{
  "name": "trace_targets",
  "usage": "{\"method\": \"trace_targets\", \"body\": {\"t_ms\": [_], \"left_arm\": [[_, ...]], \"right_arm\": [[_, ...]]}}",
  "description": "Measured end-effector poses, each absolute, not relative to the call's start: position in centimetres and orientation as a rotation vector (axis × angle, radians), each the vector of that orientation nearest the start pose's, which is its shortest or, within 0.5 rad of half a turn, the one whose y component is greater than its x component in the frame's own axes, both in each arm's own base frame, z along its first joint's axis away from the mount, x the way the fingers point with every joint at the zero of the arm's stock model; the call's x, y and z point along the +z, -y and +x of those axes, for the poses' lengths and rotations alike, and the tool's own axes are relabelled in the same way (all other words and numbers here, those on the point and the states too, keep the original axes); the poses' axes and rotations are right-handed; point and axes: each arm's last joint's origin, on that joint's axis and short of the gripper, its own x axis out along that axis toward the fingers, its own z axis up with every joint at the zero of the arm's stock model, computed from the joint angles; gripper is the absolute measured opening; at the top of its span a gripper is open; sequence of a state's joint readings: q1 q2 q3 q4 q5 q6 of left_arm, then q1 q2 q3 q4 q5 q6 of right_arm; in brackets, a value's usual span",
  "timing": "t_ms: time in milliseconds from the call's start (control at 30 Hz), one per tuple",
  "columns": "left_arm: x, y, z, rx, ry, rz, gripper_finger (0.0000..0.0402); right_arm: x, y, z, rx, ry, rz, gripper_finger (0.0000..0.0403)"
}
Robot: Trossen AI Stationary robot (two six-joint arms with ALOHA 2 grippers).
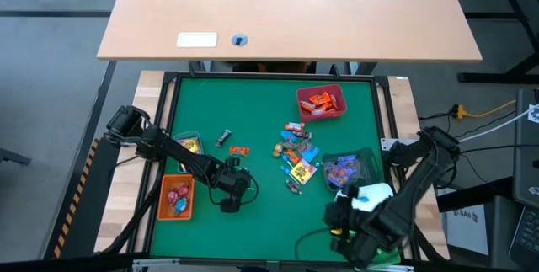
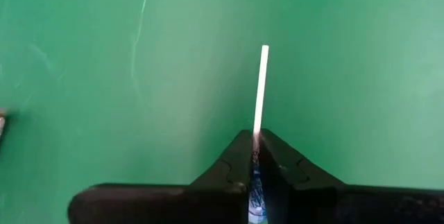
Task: Sort candy
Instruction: Put the blue candy into the white bin
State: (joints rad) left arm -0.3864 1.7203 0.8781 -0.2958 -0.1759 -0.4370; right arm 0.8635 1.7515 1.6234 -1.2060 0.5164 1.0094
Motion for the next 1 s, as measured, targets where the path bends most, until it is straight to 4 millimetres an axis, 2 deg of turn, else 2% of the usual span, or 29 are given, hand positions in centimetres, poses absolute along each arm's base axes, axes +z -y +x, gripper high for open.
{"method": "trace_targets", "body": {"t_ms": [200,367,633,1000], "left_arm": [[14.1,11.5,29.8,0.025,-0.981,-0.129,0.0002],[15.2,12.0,31.1,-0.005,-0.794,-0.158,0.0001],[17.2,11.9,32.7,0.055,-0.507,-0.101,0.0],[18.7,11.3,33.7,0.054,-0.349,-0.139,0.0]], "right_arm": [[30.3,-22.5,26.4,-0.224,-0.987,0.013,0.0193],[30.4,-20.3,28.5,-0.226,-0.988,-0.01,0.0193],[30.3,-17.5,30.7,-0.116,-1.063,-0.041,0.0193],[31.0,-15.6,33.3,-0.031,-0.957,-0.061,0.0193]]}}
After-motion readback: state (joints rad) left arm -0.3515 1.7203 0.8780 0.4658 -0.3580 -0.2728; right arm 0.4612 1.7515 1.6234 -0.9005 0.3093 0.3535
